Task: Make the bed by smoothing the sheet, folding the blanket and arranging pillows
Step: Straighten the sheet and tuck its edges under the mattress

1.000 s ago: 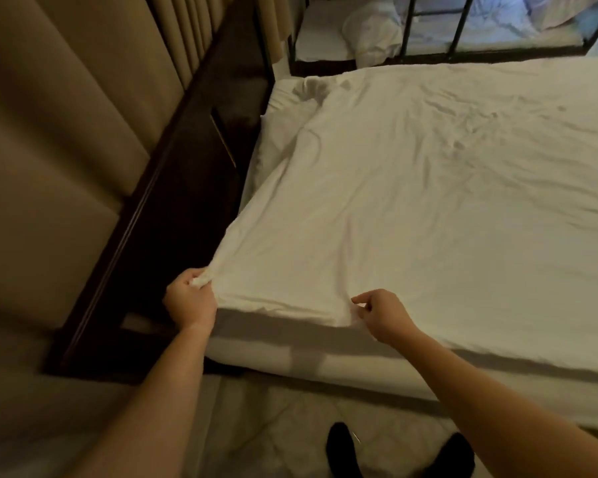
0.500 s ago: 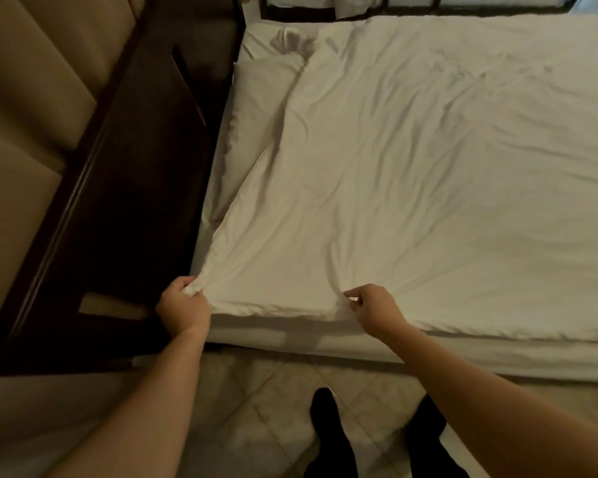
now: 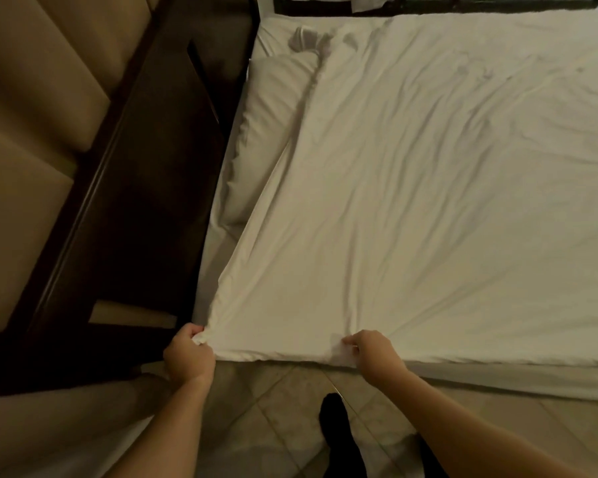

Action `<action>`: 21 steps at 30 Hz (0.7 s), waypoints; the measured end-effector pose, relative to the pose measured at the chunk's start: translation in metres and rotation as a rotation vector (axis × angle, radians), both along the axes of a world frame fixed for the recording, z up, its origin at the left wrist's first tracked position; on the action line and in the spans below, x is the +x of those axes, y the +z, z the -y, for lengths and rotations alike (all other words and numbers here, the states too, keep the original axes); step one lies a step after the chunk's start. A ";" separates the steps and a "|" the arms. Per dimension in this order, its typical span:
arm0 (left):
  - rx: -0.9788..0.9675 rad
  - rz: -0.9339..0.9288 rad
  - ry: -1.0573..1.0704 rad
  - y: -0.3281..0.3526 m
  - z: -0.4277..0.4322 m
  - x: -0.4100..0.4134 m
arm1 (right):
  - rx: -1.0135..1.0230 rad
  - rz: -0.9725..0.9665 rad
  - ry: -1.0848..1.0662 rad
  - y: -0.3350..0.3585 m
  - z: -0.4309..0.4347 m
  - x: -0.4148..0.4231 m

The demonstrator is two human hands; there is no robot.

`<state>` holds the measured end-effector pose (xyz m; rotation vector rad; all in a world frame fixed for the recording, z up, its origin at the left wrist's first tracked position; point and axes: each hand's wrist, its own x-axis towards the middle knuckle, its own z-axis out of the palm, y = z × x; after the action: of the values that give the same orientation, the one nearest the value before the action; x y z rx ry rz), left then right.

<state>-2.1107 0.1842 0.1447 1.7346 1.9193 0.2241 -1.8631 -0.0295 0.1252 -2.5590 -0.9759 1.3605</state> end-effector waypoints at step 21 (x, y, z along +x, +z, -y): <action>-0.254 -0.187 -0.291 -0.118 -0.047 0.092 | 0.075 0.126 -0.137 -0.062 0.037 0.093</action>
<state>-2.0190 0.2309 0.0266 1.8811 1.7021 -0.2852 -1.7698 -0.0670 0.0634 -2.6270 -0.8334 1.1193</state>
